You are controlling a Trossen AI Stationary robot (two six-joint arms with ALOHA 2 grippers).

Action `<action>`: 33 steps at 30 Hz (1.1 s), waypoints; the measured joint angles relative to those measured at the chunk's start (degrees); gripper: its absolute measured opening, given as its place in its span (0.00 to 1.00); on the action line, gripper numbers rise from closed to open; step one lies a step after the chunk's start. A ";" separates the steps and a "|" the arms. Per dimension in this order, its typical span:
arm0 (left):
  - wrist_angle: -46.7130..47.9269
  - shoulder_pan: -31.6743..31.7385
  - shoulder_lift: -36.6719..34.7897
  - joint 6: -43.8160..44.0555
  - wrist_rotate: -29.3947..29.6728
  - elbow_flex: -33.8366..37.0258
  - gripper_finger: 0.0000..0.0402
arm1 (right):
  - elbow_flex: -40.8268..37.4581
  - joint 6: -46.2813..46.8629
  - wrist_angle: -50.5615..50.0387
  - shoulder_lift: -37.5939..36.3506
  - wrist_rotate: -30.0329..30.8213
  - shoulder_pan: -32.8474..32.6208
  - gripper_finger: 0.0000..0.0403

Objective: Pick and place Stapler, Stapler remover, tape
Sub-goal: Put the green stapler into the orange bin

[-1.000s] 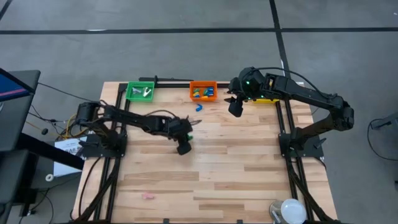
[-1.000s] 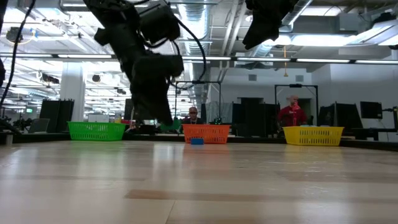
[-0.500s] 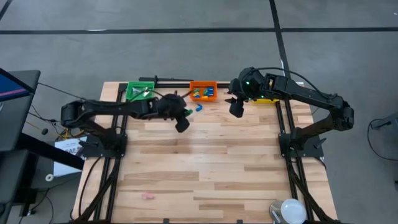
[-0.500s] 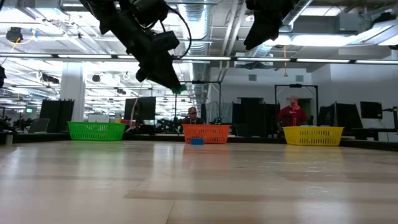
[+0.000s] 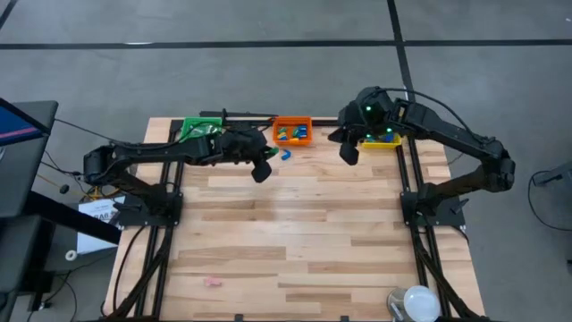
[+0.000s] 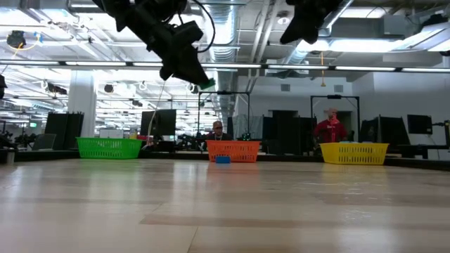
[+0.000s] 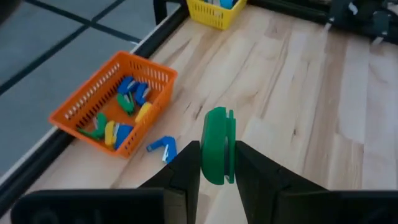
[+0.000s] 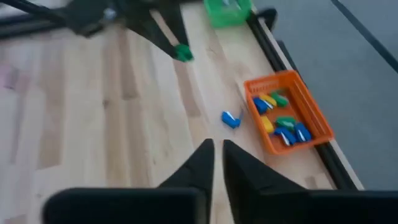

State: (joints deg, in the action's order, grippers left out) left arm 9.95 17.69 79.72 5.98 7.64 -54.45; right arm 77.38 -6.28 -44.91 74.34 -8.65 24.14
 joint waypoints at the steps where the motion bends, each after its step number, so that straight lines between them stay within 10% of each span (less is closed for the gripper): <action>1: 0.12 0.12 0.00 -0.26 -0.10 -0.41 0.20 | 0.00 -0.56 0.07 -0.67 -1.29 0.39 0.04; 17: -5.96 5.35 0.02 -3.20 0.39 -4.84 0.20 | 0.00 0.35 0.50 -13.66 -3.35 1.63 0.00; 33: -10.37 11.16 9.64 -5.90 -2.19 -14.10 0.20 | 0.00 1.85 -4.41 -10.78 -3.10 2.56 0.00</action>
State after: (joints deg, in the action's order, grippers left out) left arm -0.42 28.85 89.36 0.08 5.45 -68.55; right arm 77.38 -4.43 -49.32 63.55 -11.75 26.70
